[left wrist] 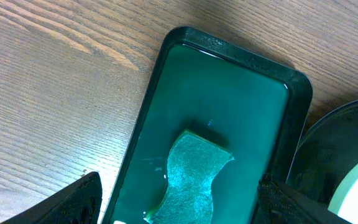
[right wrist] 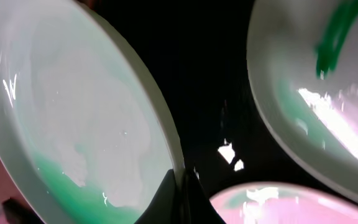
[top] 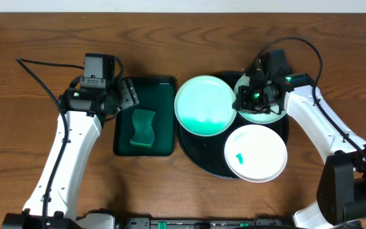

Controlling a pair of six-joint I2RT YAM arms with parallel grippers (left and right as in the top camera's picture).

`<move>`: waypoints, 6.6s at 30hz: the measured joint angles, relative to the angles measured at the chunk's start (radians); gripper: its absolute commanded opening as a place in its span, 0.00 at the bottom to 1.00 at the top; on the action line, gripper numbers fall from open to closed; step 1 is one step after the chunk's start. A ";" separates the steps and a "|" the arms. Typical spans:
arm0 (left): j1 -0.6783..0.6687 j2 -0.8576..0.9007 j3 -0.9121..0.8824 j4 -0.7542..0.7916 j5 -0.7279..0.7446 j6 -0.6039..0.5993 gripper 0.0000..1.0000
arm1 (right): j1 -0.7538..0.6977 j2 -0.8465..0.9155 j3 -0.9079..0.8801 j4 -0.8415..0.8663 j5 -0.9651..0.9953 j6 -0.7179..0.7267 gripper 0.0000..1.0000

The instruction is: Clean dirty plates on tray and stack at the side

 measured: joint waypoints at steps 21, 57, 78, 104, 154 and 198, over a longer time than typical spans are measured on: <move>0.000 0.000 0.000 0.000 0.000 0.000 0.80 | 0.000 0.000 0.000 -0.057 -0.055 0.010 0.01; 0.000 0.000 0.000 0.000 0.000 0.000 0.80 | 0.286 0.000 0.000 0.371 0.417 0.083 0.01; 0.000 0.000 0.000 0.000 0.000 0.000 0.80 | 0.575 0.000 0.001 0.743 0.907 -0.142 0.01; 0.000 0.000 0.000 0.000 0.000 0.000 0.80 | 0.681 0.000 0.003 1.089 1.156 -0.777 0.01; 0.000 0.000 0.000 0.000 0.000 0.000 0.80 | 0.420 0.000 0.006 0.660 0.658 0.016 0.01; 0.000 0.000 0.000 0.000 0.000 0.000 0.80 | -0.705 -0.211 0.006 0.046 0.596 0.092 0.01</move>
